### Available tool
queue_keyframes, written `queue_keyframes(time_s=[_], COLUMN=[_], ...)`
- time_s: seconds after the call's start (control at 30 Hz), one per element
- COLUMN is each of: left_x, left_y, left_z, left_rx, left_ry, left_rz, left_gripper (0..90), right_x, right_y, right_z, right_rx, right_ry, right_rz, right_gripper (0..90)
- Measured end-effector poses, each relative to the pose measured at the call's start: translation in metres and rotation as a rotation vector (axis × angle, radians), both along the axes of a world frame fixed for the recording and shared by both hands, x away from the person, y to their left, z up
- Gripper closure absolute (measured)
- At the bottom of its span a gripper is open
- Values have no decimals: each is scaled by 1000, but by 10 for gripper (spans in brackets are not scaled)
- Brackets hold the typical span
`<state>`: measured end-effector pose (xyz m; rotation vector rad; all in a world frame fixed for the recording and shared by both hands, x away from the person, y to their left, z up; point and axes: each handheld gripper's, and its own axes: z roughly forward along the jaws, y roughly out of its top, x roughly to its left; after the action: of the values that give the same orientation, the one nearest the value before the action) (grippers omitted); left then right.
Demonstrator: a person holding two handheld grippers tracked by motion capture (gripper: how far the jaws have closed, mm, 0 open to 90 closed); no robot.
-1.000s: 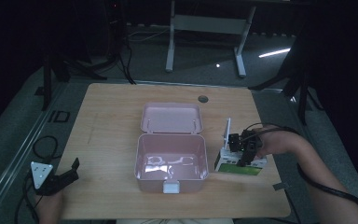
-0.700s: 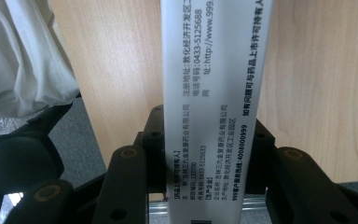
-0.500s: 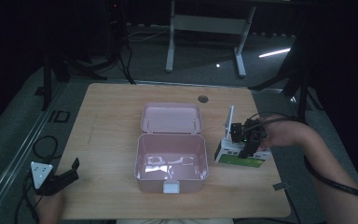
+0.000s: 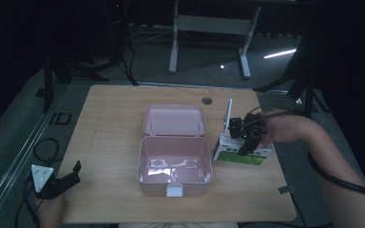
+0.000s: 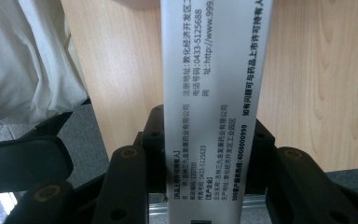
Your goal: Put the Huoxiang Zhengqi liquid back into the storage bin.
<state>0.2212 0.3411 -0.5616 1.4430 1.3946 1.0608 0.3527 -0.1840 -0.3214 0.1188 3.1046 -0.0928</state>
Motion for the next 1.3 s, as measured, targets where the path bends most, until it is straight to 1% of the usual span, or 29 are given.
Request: queue_keyframes(time_s=[0.07,0.17,0.27,0.5,0.73,0.83,0.97,1.1,1.17,1.3], left_x=[0,0,0,0,0,0,0,0,0,0], left_y=[0,0,0,0,0,0,0,0,0,0], left_z=[0,0,0,0,0,0,0,0,0,0], left_rx=[-3,-2,-1,5,3,4,2,4,4,3], left_ry=[1,0,-1,1,-1,-1,0,-1,0,-1], left_rz=[-2,-1,-2,-3,-4,-4,-7,-6,-8,-7], left_gripper=[45,45,45,45,45,45,45,45,45,45], right_x=[-2,-2,-4,-7,-10,-9,-10,-9,-10,-12], right_y=[4,7,17,37,60,70,83,95,100,112], right_z=[3,5,7,8,13,12,11,9,9,5], right_rx=[6,14,19,4,15,19,16,21,15,2], right_ry=[-12,-14,-11,-14,-8,9,16,9,13,14], right_rz=[5,10,27,49,78,86,95,110,106,119], right_gripper=[617,617,617,617,617,617,617,617,616,617])
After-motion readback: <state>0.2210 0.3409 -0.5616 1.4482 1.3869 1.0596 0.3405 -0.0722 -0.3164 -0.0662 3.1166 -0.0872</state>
